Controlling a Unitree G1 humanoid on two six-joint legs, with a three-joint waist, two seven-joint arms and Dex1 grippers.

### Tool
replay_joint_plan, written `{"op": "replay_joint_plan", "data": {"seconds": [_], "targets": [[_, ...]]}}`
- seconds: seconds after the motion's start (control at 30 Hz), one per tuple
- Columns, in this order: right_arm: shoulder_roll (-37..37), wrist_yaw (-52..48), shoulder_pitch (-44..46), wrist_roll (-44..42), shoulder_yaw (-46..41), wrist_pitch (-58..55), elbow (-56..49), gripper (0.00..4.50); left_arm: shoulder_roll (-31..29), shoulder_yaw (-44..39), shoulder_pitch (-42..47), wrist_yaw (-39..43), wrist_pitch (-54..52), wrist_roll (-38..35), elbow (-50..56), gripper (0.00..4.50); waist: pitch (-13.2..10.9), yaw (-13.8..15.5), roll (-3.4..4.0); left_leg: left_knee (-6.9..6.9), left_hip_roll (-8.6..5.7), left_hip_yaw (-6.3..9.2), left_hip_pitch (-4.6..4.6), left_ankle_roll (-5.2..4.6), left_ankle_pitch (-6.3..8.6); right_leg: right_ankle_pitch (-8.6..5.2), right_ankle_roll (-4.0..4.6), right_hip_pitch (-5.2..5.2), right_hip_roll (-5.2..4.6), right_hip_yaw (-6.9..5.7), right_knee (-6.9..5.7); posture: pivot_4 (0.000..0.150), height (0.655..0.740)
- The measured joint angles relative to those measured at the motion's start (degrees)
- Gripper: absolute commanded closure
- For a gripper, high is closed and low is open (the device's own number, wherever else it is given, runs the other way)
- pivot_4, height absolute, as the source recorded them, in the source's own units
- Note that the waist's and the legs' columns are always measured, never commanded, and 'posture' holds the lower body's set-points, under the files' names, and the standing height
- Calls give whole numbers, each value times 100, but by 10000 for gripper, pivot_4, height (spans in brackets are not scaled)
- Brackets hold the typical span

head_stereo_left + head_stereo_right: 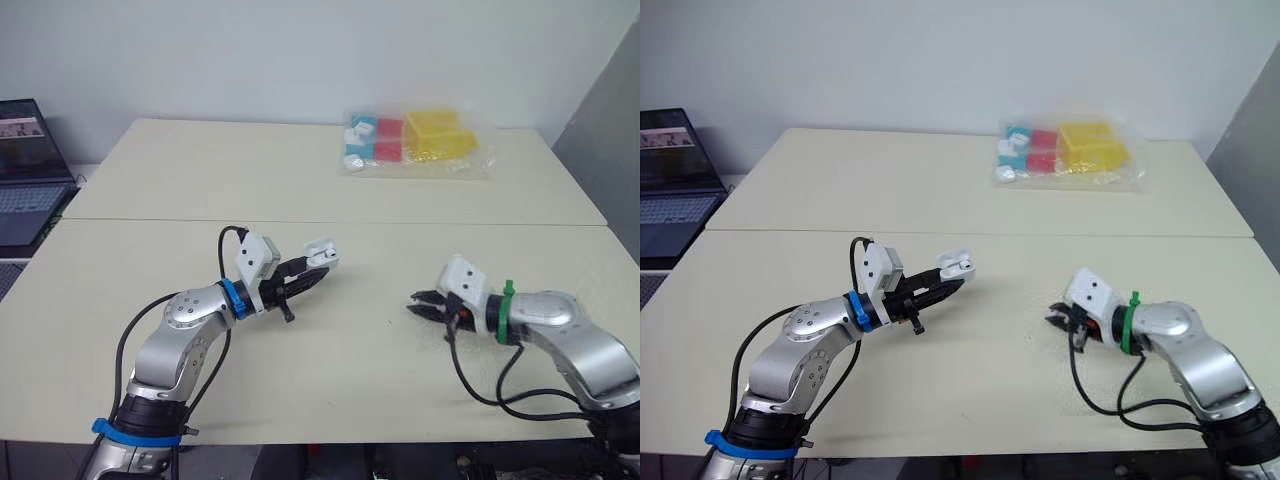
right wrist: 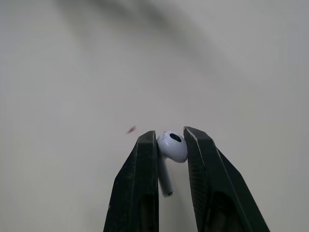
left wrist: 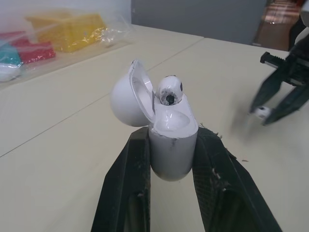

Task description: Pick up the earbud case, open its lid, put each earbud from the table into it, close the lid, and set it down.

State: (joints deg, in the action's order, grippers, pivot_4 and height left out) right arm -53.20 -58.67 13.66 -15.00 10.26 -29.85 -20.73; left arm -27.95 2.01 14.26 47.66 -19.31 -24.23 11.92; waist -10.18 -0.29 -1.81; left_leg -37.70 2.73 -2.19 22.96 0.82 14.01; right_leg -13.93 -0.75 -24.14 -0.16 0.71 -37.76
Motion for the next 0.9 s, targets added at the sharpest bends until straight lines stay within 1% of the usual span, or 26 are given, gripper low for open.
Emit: {"op": "replay_joint_plan", "data": {"seconds": [0.1, 0.2, 0.3, 0.4, 0.47, 0.63, 0.7, 0.77, 0.87, 0.9], "targets": [[-895, -967, 55, 181, 40, 621, 402, 40544, -42, -5, -184, -2, -19, 0, 112, 36871, -1, -2, -2, -3, 0, -5, -2, 0, 0, 0, 0, 1, -3, 4, 1, 1500, 7400], [-1242, -1560, 176, 526, 307, 1104, 742, 40544, -82, -4, -275, -21, -44, 0, 197, 36871, -2, -2, -3, -4, 2, -1, -4, 0, 0, -18, 31, 1, -2, 1, -1, 1500, 7400], [-1225, -1831, 297, 878, 660, 1340, 1031, 40544, -111, -10, -326, -64, -70, -2, 308, 36870, -2, -4, -3, -4, 1, -6, -4, 0, 0, -18, 32, -1, -3, 6, -7, 1500, 7400], [-1124, -1938, 391, 1053, 784, 1440, 1191, 40544, -124, -12, -404, -79, -158, -18, 391, 36871, -2, -3, -3, -5, 1, -7, -4, 1, 0, -2, 4, -1, -3, 7, -7, 1500, 7400], [-992, -1976, 509, 1145, 847, 1415, 1224, 40544, -133, -13, -425, -82, -177, -19, 403, 36871, -2, -3, -3, -7, 1, -7, -4, 1, 0, -1, 3, -1, -3, 6, -7, 1500, 7400], [-736, -1963, 724, 1394, 926, 1303, 1311, 40544, -144, -13, -442, -84, -207, -23, 449, 36870, -1, -4, -6, -14, 2, -5, -10, 1, -1, -5, 12, 5, -3, 5, -11, 1500, 7400], [-704, -1982, 740, 1433, 926, 1259, 1324, 40544, -153, -13, -442, -84, -237, -23, 449, 36870, 0, -5, -8, -18, 1, -5, -14, 1, -1, -14, 29, 8, -3, 7, -13, 1500, 7400], [-664, -1991, 763, 1471, 925, 1222, 1353, 33065, -159, -13, -443, -84, -255, -23, 449, 36871, 3, -5, -11, -20, 1, -5, -15, 1, -1, -14, 30, 9, -4, 9, -15, 1500, 7400], [-604, -1965, 792, 1532, 898, 1275, 1423, 23489, -159, -13, -443, -84, -257, -24, 449, 36870, 5, -4, -14, -21, 0, -5, -17, 1, -1, -14, 31, 10, -4, 9, -18, 1500, 7400], [-565, -1942, 812, 1555, 881, 1300, 1454, 23359, -159, -13, -443, -85, -258, -24, 449, 36870, 5, -4, -15, -21, 1, -5, -18, 1, -1, -14, 31, 9, -3, 10, -19, 1500, 7400]]}}
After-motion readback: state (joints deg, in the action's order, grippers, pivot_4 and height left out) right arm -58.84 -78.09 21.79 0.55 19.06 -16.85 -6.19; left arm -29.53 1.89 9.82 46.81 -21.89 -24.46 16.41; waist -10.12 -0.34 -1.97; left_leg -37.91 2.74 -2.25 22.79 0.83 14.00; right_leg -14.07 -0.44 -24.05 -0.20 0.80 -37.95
